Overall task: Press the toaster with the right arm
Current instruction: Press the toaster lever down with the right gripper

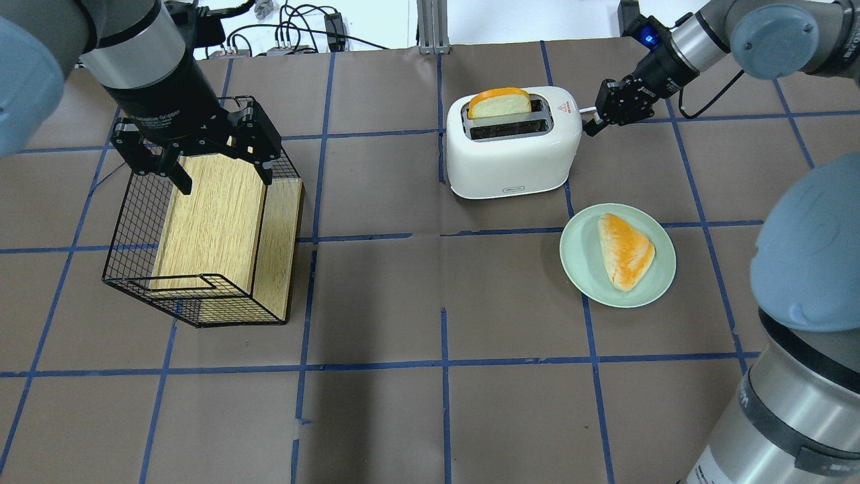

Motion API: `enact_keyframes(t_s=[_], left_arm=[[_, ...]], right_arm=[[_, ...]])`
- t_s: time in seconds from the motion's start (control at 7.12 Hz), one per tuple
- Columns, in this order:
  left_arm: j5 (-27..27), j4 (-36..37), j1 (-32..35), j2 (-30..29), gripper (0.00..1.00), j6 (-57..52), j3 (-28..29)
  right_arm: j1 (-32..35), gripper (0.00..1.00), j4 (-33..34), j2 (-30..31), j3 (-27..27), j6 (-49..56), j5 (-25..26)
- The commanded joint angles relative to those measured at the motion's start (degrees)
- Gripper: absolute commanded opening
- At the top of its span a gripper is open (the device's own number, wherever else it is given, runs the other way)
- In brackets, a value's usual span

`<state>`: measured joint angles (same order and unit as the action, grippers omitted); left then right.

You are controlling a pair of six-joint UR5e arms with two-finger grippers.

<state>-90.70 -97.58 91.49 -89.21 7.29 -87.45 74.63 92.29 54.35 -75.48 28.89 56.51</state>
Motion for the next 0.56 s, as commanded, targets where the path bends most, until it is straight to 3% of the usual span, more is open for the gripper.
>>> enact_keyframes(t_s=[0.0, 0.42], left_arm=[[0.00, -0.06, 0.00, 0.00, 1.00, 0.00, 0.00], [0.00, -0.06, 0.00, 0.00, 1.00, 0.00, 0.09]], right_arm=[[-0.09, 0.06, 0.08, -0.82, 0.07, 0.12, 0.00], [-0.01, 0.06, 1.39, -1.44, -0.02, 0.12, 0.00]])
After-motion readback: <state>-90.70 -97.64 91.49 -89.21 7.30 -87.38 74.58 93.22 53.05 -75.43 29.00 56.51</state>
